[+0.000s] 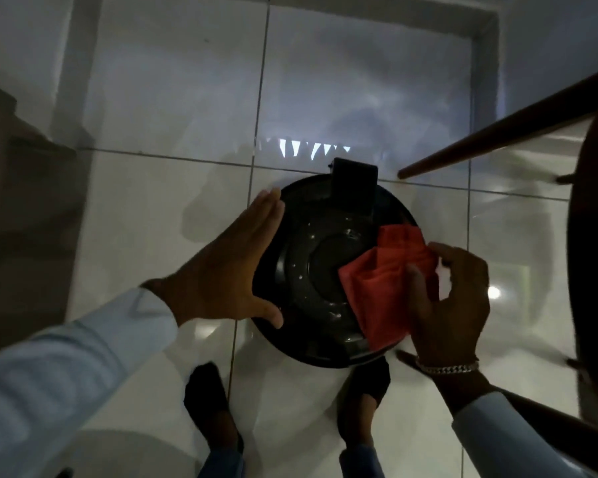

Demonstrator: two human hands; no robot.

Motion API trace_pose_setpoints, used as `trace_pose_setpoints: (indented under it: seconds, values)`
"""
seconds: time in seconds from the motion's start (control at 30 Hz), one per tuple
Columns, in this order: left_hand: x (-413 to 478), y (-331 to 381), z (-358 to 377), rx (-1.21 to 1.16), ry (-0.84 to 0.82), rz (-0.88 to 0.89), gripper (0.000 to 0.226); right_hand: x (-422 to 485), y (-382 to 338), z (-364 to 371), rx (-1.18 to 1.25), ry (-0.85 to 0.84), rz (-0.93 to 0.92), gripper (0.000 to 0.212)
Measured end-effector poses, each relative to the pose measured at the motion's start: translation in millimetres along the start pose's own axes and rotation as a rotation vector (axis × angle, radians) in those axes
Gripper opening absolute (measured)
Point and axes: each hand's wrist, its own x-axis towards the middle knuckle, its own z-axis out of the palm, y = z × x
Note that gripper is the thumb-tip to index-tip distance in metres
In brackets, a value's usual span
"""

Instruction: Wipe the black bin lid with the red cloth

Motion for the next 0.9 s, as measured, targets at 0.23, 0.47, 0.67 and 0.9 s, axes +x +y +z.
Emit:
trace_pose_setpoints:
  seconds: [0.23,0.47,0.67,0.9]
  values:
    - [29,-10,9,0.159,-0.066,0.222,0.149,-29,15,40,-0.320,-0.281,-0.275,0.064]
    - [32,-19,16,0.199,-0.035,0.263,0.150,-17,-15,65,-0.294,-0.054,-0.113,0.056]
    - [31,-23,18,0.168,-0.013,0.235,0.153,-36,10,49,-0.435,-0.245,-0.365,0.070]
    - [31,-22,19,0.157,0.000,0.237,0.150,-3,-26,79,-0.347,-0.086,-0.091,0.050]
